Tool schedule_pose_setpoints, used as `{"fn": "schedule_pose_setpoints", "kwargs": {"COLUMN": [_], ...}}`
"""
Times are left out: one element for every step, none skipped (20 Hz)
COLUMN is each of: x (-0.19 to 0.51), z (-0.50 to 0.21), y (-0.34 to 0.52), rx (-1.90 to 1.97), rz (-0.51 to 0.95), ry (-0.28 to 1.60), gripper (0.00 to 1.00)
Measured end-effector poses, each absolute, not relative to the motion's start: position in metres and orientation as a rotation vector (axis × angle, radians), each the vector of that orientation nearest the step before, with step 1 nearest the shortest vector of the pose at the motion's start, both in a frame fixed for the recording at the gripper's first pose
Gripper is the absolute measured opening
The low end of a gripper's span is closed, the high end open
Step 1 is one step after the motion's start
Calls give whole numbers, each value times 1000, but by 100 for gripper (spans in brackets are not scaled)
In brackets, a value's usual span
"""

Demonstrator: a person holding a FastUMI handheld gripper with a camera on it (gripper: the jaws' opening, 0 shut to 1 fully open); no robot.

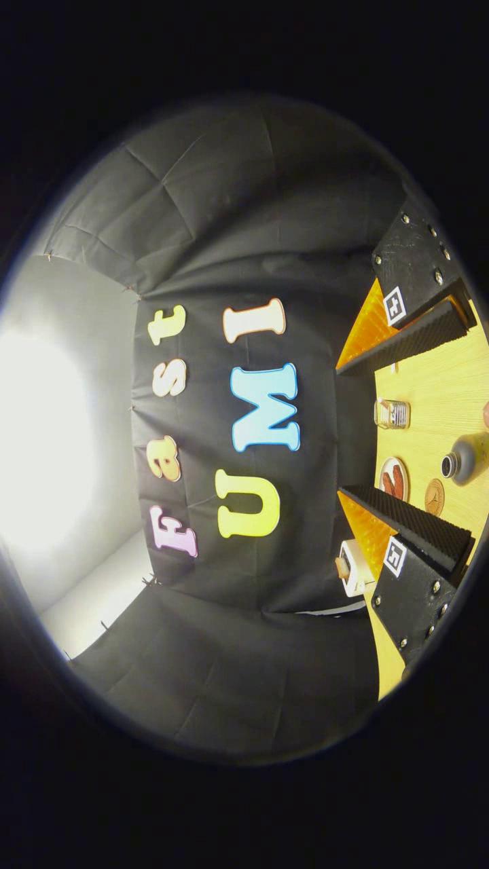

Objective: Take the bottle from table, then pour the juice into the cup, finally place the bottle on the coaster

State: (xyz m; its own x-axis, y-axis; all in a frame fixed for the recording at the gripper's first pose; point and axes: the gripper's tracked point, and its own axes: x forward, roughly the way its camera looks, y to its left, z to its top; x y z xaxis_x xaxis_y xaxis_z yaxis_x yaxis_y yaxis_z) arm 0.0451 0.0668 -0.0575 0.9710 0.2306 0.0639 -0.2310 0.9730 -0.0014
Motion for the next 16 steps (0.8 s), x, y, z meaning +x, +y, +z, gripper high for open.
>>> {"fn": "schedule_pose_setpoints", "kwargs": {"x": [45,45,45,46,45,45,46,46,46,47,47,48,49,49,49,49], "z": [-63,-67,-72,-78,-83,-86,-91,-97,-105,-112,-122,-130,-138,-146,-153,-160], "y": [69,73,74,76,77,79,81,83,84,85,87,88,90,91,91,92], "rx": [2,1,0,-2,-5,-7,-9,-11,-13,-16,-19,-22,-25,-27,-27,-25], "rz": [245,256,265,272,277,282,289,295,299,304,310,316,322,328,332,337], "ry": [-65,-63,-58,-53,-51,-51,-50,-44,-33,-21,-5,9,25,39,52,66], "gripper": [97,97,97,97,97,97,97,97,97,97,97,97,97,97,97,97]}}
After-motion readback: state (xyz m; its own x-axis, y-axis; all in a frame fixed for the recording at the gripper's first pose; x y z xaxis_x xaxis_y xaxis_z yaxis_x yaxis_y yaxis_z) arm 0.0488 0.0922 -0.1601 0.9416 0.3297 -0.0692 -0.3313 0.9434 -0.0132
